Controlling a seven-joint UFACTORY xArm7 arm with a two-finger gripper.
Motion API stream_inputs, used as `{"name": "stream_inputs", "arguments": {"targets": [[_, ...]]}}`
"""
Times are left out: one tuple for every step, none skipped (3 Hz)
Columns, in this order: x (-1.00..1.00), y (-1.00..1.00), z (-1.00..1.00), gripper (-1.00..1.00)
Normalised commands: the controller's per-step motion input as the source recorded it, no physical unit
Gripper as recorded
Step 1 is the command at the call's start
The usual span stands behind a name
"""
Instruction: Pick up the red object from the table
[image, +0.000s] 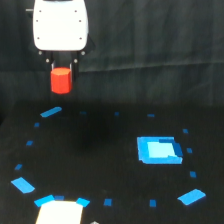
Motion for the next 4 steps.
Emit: {"name": "stream_inputs", "arguments": {"targets": [[0.05,0.01,-0.54,-1.00],[0.33,0.14,0.08,-0.90],[0.31,0.01,0.09,-1.00],[-0.36,0.25,0.04,-1.00]]}}
